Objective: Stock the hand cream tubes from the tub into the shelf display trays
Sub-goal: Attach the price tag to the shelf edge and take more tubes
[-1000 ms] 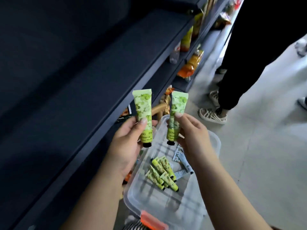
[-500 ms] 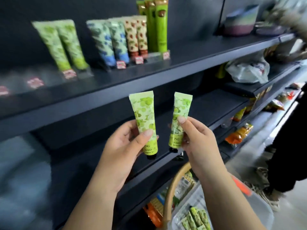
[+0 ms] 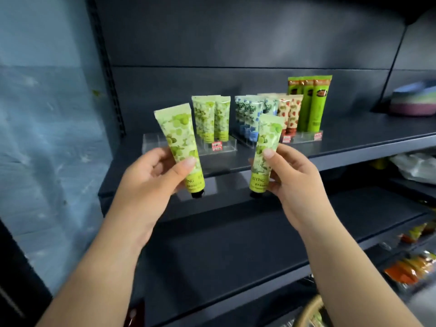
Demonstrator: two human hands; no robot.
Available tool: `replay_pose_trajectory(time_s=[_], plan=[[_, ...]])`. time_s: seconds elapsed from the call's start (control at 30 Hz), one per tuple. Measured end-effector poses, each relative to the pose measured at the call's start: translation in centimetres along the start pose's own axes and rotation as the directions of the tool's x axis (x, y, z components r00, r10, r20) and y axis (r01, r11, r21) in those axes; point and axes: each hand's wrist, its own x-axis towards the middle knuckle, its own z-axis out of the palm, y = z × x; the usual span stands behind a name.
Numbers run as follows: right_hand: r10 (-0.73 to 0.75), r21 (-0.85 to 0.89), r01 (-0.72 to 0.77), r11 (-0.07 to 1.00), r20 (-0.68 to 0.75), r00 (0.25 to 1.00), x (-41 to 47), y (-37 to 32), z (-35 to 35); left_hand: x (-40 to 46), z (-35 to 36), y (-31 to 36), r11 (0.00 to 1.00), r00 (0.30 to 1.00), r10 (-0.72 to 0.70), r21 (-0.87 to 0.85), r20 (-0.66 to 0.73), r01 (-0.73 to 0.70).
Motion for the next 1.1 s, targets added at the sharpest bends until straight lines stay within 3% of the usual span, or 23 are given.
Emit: replay_pose_trajectory(time_s=[0.17, 0.3, 0.53, 0.83, 1.1], plan=[[-0.086, -0.106, 0.09, 0.99, 0.037, 0.996, 5.5, -1.1, 0.3, 3.4, -0.4, 1.3, 0.997, 0.998, 0.043, 0.072, -0.046, -0.04], [-0.036, -0.024, 0.037, 0.999, 0.022, 0.999, 10.5, -0.9, -0.1, 6.3, 0.2, 1.2, 0.988, 0.998, 0.028, 0.154, -0.05, -0.02], [-0.075, -0.16, 0.099, 0.982, 0.153, 0.985, 17.3, 0.8, 2.5, 12.4, 3.0, 0.0, 0.944, 0.998, 0.006, 0.33, -0.06, 0.014], [-0.116, -0.373, 0.187, 0.909, 0.205, 0.972, 18.5, 3.5, 4.0, 16.5, 3.2, -1.5, 0.926, 0.997, -0.016, 0.375, -0.073, 0.042], [-0.106, -0.461, 0.189, 0.867, 0.199, 0.974, 18.4, 3.7, 3.2, 16.4, 3.4, -2.4, 0.916, 0.999, -0.001, 0.401, -0.034, 0.015]])
